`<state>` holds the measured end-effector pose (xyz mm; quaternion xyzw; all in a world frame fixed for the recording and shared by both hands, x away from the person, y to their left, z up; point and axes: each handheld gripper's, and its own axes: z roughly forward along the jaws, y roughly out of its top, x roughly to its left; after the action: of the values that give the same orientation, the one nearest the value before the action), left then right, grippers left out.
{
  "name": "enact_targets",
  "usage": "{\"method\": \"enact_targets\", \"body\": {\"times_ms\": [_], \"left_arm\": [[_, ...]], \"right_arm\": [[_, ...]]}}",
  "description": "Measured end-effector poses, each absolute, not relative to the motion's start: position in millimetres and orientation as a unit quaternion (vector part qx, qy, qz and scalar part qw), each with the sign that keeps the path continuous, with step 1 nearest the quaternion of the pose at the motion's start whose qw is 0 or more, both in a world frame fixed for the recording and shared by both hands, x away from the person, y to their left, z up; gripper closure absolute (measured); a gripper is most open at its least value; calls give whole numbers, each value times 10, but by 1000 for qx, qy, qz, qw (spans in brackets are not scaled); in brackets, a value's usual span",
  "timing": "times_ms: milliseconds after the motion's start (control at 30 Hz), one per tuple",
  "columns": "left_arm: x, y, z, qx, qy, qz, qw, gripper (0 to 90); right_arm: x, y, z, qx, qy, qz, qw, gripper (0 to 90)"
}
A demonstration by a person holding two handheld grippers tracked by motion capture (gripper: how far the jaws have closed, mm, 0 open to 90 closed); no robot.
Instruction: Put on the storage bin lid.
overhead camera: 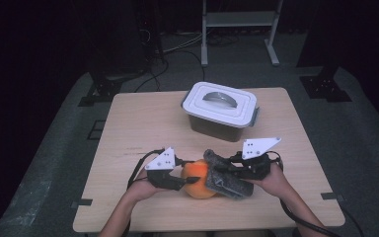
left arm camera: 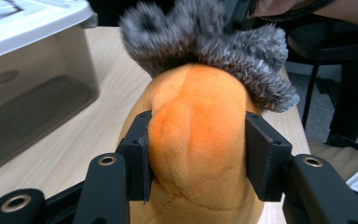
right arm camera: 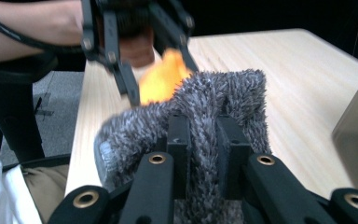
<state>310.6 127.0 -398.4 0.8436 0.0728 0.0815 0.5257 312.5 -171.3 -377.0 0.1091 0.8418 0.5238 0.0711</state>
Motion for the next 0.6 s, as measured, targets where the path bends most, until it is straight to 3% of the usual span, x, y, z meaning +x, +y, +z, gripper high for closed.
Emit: {"method": "enact_targets", "body": {"times_ms": [133,367,600], "left_arm": [[3120,1297,-3988,844,77,81,525,498],[3081,1144,-3990,847,66,87,520,471],[3146,1154,-4089,844,83,66,525,231]], "right_arm": [[3166,-1759,-3854,122,843,520,63,772],[3119,-1629,-3680,95,843,524,71,772],[3160,-1660,-3828,108,849,514,58,772]]}}
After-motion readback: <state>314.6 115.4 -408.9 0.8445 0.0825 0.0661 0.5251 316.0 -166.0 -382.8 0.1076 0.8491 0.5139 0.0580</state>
